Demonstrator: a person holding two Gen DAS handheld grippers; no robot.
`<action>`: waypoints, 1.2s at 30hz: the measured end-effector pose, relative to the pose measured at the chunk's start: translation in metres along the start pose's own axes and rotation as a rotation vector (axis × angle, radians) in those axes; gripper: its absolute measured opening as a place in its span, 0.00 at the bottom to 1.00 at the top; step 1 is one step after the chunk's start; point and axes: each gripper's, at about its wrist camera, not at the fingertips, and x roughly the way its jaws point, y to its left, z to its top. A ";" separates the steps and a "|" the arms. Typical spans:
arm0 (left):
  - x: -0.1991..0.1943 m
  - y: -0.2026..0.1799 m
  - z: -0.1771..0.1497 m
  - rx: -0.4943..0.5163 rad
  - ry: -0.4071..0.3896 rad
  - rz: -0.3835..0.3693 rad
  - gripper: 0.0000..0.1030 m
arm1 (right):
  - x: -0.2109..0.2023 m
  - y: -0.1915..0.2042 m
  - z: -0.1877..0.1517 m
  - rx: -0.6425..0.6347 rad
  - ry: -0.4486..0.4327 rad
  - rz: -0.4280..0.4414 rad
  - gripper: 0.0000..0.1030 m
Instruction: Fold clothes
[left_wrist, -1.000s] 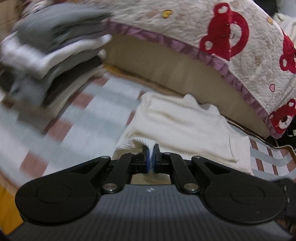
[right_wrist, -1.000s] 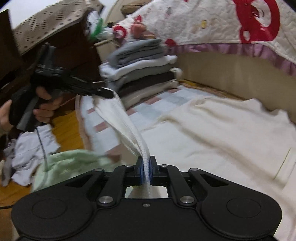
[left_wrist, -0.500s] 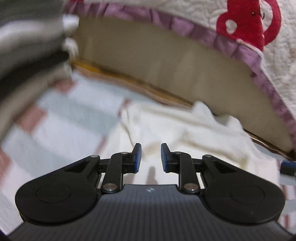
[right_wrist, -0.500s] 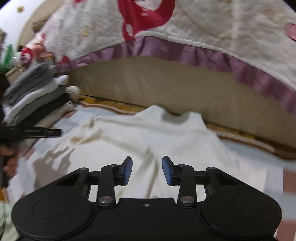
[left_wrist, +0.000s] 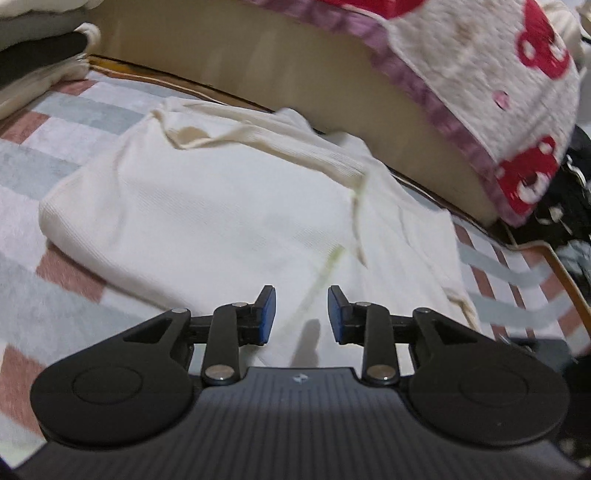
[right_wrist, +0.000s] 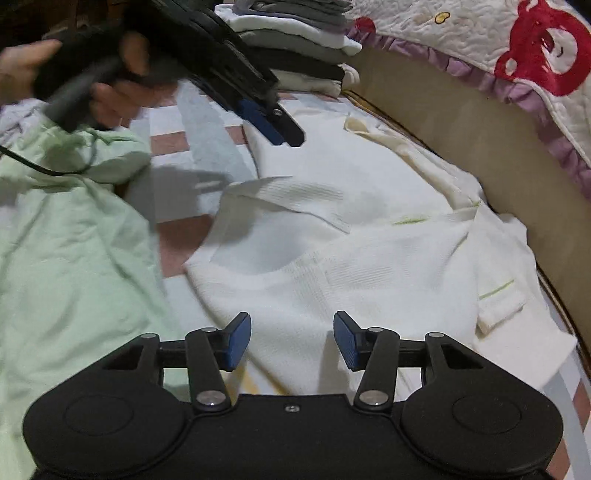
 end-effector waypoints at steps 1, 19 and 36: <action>-0.005 -0.008 -0.002 0.036 0.004 0.010 0.29 | 0.006 0.000 0.002 0.003 -0.003 -0.016 0.53; -0.029 -0.044 -0.002 0.055 -0.001 0.157 0.38 | 0.006 -0.067 0.012 0.297 -0.168 0.057 0.03; -0.040 -0.065 0.033 0.069 0.023 0.228 0.38 | -0.045 -0.266 -0.050 0.843 -0.399 -0.281 0.03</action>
